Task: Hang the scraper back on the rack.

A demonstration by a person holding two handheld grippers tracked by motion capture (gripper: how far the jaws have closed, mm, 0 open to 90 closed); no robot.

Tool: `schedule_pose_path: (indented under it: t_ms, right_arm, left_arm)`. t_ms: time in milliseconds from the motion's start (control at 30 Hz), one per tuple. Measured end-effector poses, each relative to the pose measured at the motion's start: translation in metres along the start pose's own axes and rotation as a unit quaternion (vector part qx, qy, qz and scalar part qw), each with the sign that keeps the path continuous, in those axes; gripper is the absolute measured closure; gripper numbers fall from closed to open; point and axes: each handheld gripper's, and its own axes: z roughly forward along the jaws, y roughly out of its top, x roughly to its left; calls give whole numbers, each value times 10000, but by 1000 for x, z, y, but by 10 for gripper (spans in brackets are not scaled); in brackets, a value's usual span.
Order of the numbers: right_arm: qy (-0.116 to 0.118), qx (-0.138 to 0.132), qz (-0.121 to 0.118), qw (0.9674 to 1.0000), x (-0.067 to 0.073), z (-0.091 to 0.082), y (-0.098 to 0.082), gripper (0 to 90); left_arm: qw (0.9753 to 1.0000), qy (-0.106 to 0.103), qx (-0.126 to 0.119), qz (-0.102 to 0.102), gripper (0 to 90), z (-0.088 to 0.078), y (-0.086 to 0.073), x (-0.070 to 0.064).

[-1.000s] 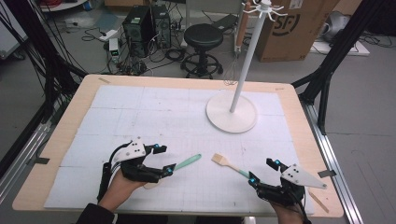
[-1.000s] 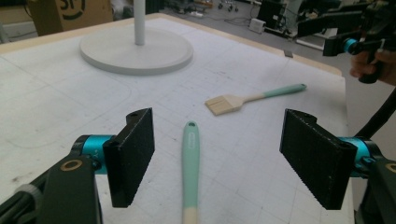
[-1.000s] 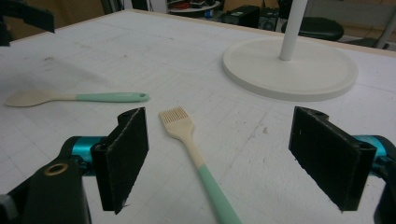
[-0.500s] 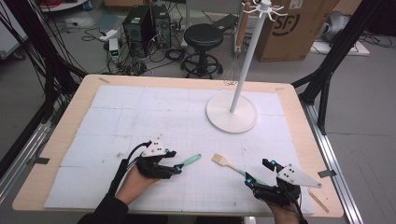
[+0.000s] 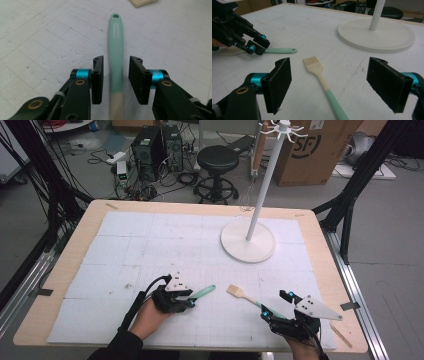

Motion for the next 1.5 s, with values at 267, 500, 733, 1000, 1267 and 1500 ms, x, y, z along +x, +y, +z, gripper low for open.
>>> schedule_pose_path:
  t_ms: [267,500,733,1000,1267,1500]
  right_arm:
    - [-1,18,-28,10000,1,0,1,190]
    - [3,18,-24,10000,1,0,1,191]
    - [62,49,71,9999,0,1,-2,193]
    - [97,16,159,9998,-2,-1,-3,193]
    - [231,-47,269,9994,1,1,1,193]
    - [437,-136,294,9985,7,7,9,193]
  left_arm:
    - [9994,-27,41,340,782,-2,-1,-3]
    - [9997,-109,6,240,793,-2,-2,0]
    - [9997,-201,-109,34,797,-3,-5,3]
    - [9978,-215,-610,-122,797,-18,-2,1]
    - [9935,-127,-1118,-164,797,-35,1,-4]
    - [9878,-249,-1532,-126,797,-48,2,-11]
